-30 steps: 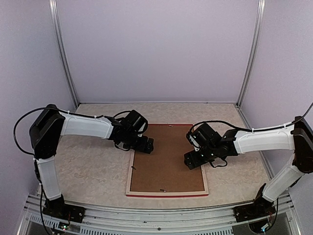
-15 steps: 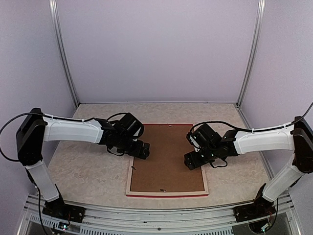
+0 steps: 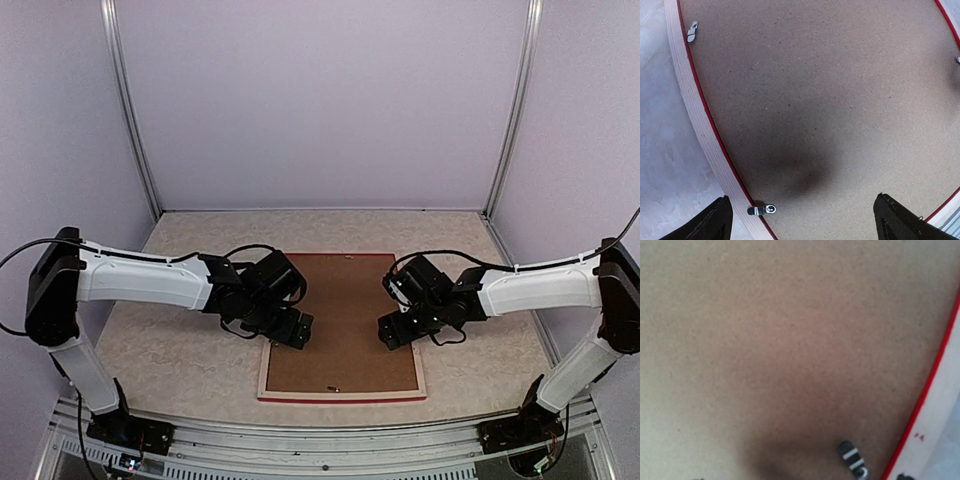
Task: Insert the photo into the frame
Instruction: Press the fastener onto the backboard.
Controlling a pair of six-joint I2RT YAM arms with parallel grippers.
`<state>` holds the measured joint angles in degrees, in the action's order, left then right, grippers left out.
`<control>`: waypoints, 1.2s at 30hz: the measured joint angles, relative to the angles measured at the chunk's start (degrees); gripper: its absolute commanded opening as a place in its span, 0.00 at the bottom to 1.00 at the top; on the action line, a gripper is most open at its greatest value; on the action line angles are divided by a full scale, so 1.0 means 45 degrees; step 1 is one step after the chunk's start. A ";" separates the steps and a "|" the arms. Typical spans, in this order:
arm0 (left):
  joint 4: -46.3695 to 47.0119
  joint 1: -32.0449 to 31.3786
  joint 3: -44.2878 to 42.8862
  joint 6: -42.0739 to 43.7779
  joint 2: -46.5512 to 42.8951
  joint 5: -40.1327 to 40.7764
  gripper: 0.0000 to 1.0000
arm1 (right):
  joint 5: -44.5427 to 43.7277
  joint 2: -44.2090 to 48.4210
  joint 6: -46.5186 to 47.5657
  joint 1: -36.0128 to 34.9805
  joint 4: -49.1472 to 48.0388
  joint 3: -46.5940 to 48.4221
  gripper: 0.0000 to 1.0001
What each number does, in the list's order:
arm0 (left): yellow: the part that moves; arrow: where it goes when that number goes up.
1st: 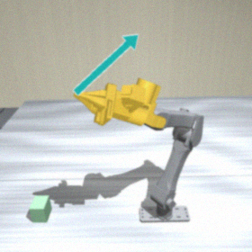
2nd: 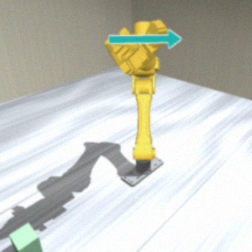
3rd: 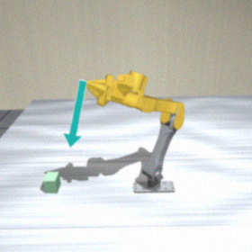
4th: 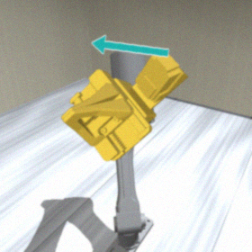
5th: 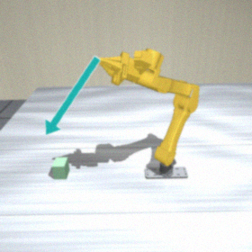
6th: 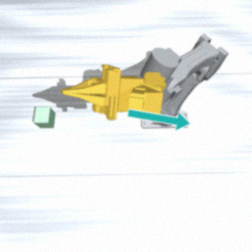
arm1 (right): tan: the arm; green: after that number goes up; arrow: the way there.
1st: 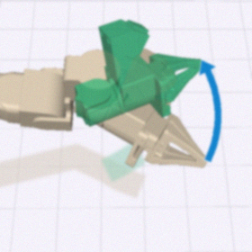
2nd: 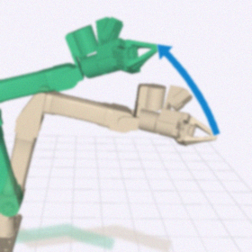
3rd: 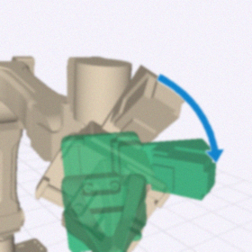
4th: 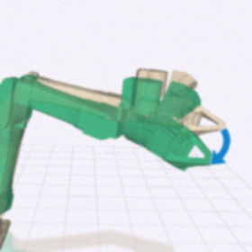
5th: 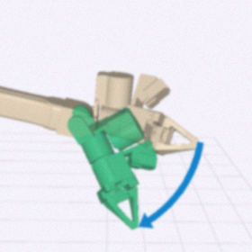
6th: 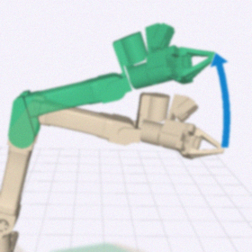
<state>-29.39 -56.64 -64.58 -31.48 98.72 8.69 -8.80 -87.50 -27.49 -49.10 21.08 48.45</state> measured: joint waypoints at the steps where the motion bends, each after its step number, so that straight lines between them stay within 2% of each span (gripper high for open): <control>1: -0.0044 -0.0117 0.0000 -0.0102 -0.0063 0.0058 0.98 | 0.0005 0.0000 -0.0010 0.0000 0.0000 -0.0005 0.82; 14: -0.0534 -0.1088 0.0437 -0.1200 -0.0160 0.0233 0.99 | 0.0015 0.0121 -0.0155 0.0000 -0.0092 -0.0291 0.82; 26: -0.0529 -0.1151 0.0442 -0.1263 0.0010 0.0491 0.99 | -0.0194 0.0364 -0.0466 0.0000 -0.0058 -0.0325 0.99; 36: -0.0529 -0.1151 0.0491 -0.1263 0.0306 0.0510 0.99 | -0.0549 0.0432 -0.0563 0.0000 0.0131 -0.0330 1.00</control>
<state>-31.77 -61.82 -62.37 -37.17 100.09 10.98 -11.27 -85.56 -30.02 -49.10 21.67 46.96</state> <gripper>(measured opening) 0.989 0.995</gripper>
